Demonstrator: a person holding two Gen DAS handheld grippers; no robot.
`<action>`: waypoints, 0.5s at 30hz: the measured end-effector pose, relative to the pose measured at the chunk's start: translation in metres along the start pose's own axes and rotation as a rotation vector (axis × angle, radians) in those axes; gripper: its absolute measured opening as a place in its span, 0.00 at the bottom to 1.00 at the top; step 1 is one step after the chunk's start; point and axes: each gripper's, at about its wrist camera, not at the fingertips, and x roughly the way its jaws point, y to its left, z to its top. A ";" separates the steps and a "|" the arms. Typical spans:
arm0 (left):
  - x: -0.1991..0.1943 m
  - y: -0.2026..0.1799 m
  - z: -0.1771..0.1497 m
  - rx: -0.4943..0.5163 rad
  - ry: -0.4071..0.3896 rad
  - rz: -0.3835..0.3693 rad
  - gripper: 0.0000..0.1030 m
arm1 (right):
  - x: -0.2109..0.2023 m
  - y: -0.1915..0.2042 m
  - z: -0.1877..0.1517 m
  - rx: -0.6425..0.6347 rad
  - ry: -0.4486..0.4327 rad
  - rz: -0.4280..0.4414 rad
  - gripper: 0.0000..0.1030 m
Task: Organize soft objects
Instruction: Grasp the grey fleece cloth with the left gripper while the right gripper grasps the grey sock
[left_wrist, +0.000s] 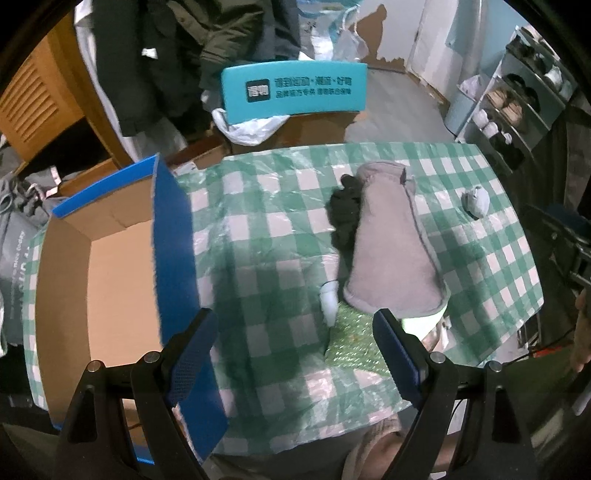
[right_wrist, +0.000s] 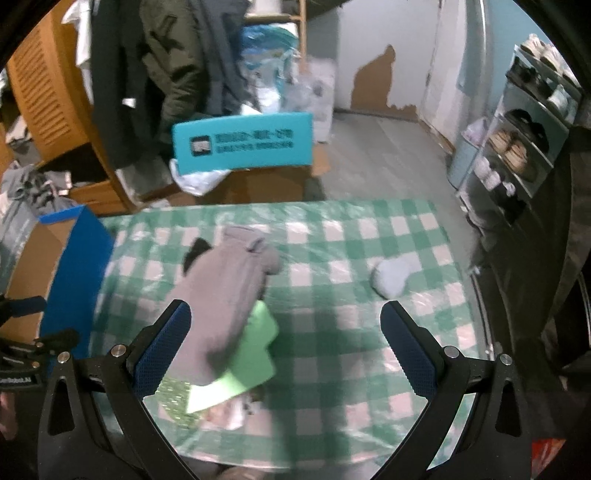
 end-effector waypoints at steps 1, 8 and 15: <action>0.002 -0.002 0.004 0.003 0.005 -0.004 0.84 | 0.002 -0.006 0.002 0.004 0.014 -0.013 0.98; 0.019 -0.013 0.040 -0.049 0.053 -0.087 0.84 | 0.024 -0.052 0.018 0.067 0.116 -0.046 0.98; 0.035 -0.041 0.064 0.014 0.067 -0.073 0.85 | 0.060 -0.100 0.032 0.131 0.195 -0.109 0.98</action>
